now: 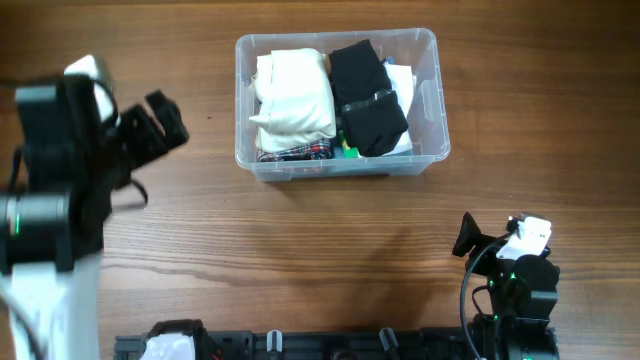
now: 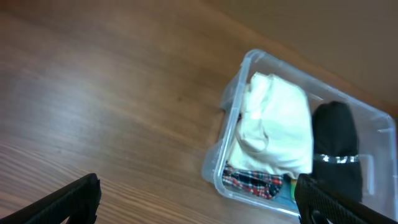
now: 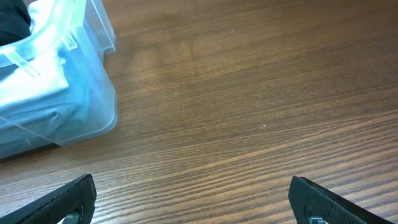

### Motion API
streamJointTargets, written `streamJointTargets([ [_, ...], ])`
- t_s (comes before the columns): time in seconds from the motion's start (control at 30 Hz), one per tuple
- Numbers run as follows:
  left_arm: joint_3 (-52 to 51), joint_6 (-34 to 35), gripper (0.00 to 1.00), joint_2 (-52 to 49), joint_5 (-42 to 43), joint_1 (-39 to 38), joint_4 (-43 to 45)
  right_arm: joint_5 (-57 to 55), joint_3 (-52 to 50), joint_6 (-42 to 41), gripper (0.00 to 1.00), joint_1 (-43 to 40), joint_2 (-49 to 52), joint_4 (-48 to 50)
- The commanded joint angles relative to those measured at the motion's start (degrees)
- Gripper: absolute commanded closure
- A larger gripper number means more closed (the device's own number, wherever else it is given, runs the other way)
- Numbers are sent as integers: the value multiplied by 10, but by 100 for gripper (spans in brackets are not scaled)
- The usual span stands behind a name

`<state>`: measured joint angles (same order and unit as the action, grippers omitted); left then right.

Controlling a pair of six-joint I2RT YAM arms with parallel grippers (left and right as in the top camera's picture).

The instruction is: Pack container

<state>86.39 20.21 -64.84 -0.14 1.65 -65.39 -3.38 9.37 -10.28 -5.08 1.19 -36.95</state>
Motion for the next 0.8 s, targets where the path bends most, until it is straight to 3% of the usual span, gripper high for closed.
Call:
streamJointTargets([
  [0.0,-85,-5,0,144,-27,-5,20,9,-1,-6,0,-4,-7,2],
  [0.43,-683,2,0,526,88,-4,372,9,-1,-6,0,-4,-7,2],
  [0.63,-789,26,0,649,88,-4,395,9,-1,-6,0,-4,-7,2],
  [0.77,-789,25,0,647,76,-4,401,9,-1,-6,0,-4,-7,2],
])
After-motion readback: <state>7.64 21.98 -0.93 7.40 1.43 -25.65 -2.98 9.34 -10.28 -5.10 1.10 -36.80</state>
